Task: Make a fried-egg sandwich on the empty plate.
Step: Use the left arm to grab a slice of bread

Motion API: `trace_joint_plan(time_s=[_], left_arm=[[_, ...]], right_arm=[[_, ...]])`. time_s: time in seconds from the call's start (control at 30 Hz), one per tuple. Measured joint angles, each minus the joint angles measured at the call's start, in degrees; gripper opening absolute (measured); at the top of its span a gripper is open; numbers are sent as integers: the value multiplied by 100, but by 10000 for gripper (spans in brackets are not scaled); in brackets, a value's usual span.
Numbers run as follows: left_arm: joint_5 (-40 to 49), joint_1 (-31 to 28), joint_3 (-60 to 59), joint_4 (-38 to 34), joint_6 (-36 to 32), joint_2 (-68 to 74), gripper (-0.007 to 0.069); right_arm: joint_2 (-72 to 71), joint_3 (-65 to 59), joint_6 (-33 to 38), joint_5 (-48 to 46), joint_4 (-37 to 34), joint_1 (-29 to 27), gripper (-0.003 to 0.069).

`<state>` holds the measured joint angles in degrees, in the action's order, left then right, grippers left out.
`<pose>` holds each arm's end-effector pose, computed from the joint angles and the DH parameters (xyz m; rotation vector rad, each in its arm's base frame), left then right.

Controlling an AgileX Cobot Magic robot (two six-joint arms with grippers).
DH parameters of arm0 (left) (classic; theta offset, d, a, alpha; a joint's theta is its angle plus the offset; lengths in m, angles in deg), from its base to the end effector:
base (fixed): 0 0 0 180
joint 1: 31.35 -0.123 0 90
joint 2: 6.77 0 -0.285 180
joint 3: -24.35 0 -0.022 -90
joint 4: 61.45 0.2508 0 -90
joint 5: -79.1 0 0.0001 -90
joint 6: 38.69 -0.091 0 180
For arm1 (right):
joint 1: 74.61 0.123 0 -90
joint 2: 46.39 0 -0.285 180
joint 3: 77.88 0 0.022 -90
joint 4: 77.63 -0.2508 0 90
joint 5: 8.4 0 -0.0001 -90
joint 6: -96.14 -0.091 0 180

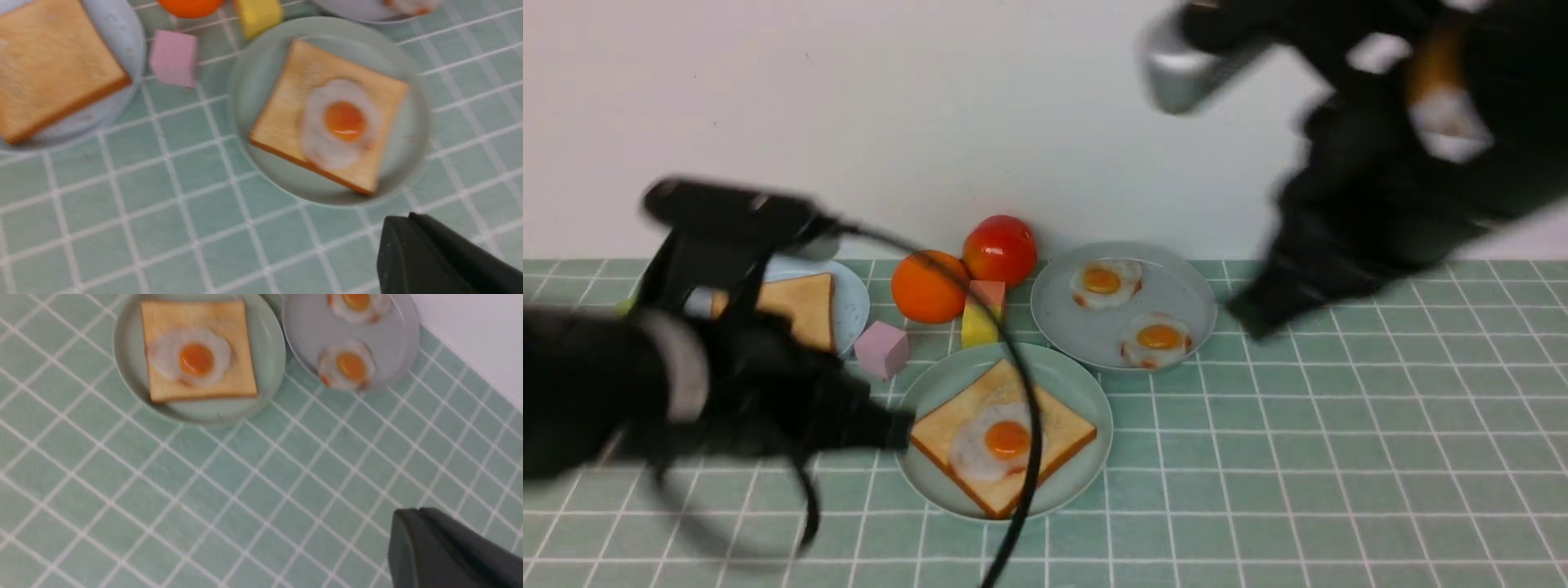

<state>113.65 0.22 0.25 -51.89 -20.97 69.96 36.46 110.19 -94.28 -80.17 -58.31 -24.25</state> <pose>0.2167 -0.1231 0.3107 0.4007 2.3308 -0.2417 0.1812 0.1739 0.4216 -0.8544 2.3174 -0.0031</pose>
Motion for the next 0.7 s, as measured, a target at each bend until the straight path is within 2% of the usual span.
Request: trace_joint_plan(time_s=[0.03,0.07,0.1,0.13,0.17,0.2,0.27,0.33,0.4,0.57,0.7], left_arm=[[15,-51,39,-105,-92,47,-13],[111,-355,259,-381,-688,311,-13],[148,-512,357,-559,-1008,439,-13],[219,-941,586,-1056,-1890,729,-13],[246,-1207,710,-1367,-2427,936,-13],[248,-1259,733,-1488,-2530,1020,-13],[271,-1945,1062,-2147,-3934,1588,-13],[271,-2313,1293,-2470,-4715,2045,-13],[271,-2609,1556,-2666,-5357,2454,-13],[271,-3086,2266,-2721,-6380,3369,-4],[276,-3206,2826,-2480,-6876,4000,86]], right_arm=[[0,-37,0,0,0,0,-14],[-283,-245,-7,0,-11,0,-15],[-400,-341,-22,0,-11,0,-15],[-662,-546,-61,-6,-11,0,-15],[-839,-696,-107,-6,-11,0,-15],[-908,-744,-129,-6,-11,0,-15],[-1330,-1009,-241,-17,-5,0,-15],[-1585,-1185,-297,-22,-5,0,-14],[-1816,-1319,-303,-41,-5,0,-14],[-2280,-1489,-361,-70,-12,0,-12],[-2564,-1535,-600,-83,-16,0,-9]])
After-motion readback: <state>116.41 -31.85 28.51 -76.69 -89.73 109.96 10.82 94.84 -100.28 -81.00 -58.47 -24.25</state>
